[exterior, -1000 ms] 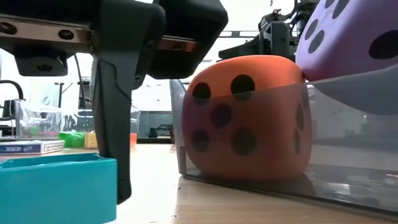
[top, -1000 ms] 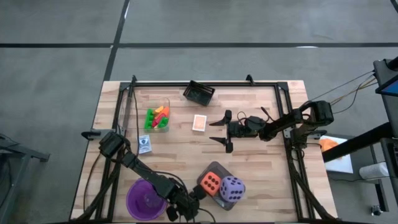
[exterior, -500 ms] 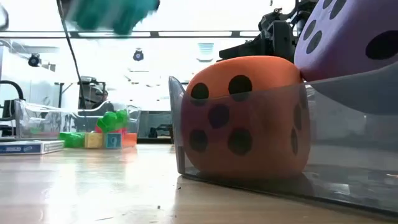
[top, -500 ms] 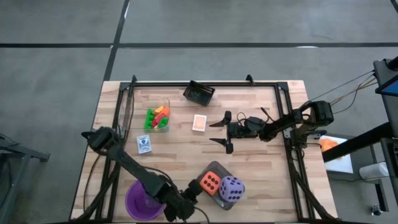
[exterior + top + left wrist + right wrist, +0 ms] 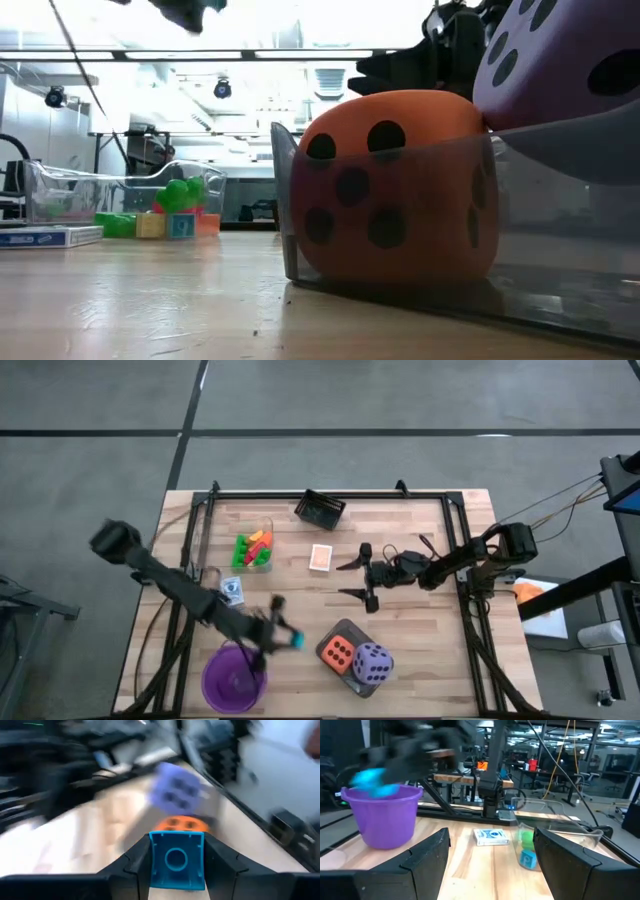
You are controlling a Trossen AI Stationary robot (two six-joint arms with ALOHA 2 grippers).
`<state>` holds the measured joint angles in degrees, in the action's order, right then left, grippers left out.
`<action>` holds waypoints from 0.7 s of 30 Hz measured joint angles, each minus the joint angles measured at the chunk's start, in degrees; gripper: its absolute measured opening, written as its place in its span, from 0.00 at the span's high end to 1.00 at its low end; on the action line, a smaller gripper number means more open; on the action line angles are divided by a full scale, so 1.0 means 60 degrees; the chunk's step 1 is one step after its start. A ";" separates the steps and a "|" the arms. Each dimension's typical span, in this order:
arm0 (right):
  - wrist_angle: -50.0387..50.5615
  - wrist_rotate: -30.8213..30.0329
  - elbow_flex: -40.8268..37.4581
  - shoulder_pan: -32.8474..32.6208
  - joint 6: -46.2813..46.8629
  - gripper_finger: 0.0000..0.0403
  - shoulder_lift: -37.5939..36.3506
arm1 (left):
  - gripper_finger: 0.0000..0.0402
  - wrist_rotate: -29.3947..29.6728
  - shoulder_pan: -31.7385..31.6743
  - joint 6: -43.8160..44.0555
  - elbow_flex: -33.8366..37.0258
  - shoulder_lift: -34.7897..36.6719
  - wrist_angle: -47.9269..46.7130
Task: Pick & Place Toys
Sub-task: Put the blue game piece into the transparent bin
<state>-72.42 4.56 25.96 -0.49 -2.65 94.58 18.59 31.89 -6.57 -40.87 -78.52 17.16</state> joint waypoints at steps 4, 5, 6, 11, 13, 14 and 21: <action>-0.0069 0.0000 0.0000 -0.0088 -0.0027 0.29 0.0002 | 0.67 0.0234 -0.0749 0.0723 0.2098 0.2059 0.1802; -0.0076 0.0000 0.0000 -0.0106 -0.0040 0.29 0.0002 | 0.67 0.0262 -0.0924 0.0953 0.2496 0.2436 0.2067; -0.0074 0.0000 0.0000 -0.0132 -0.0051 0.29 0.0002 | 0.67 0.0260 -0.1056 0.1091 0.2854 0.2772 0.2293; -0.0107 0.0004 0.0000 -0.0153 -0.0096 0.29 0.0002 | 0.67 0.1561 -0.1710 0.1109 0.3707 0.4178 0.1831; -0.0136 0.0004 0.0000 -0.0153 -0.0096 0.29 0.0002 | 0.67 0.2183 -0.2108 0.1201 0.3747 0.4540 0.0854; -0.0143 0.0004 0.0000 -0.0153 -0.0096 0.29 0.0002 | 0.67 0.2479 -0.2323 0.1337 0.3735 0.4698 0.0297; -0.0053 0.0004 0.0000 -0.0153 -0.0154 0.29 0.0002 | 0.67 0.3848 -0.4466 0.3082 0.3056 0.5136 -0.3815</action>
<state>-72.74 4.58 25.96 -1.41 -3.57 94.59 41.68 5.10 11.93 -22.54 -47.70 -5.73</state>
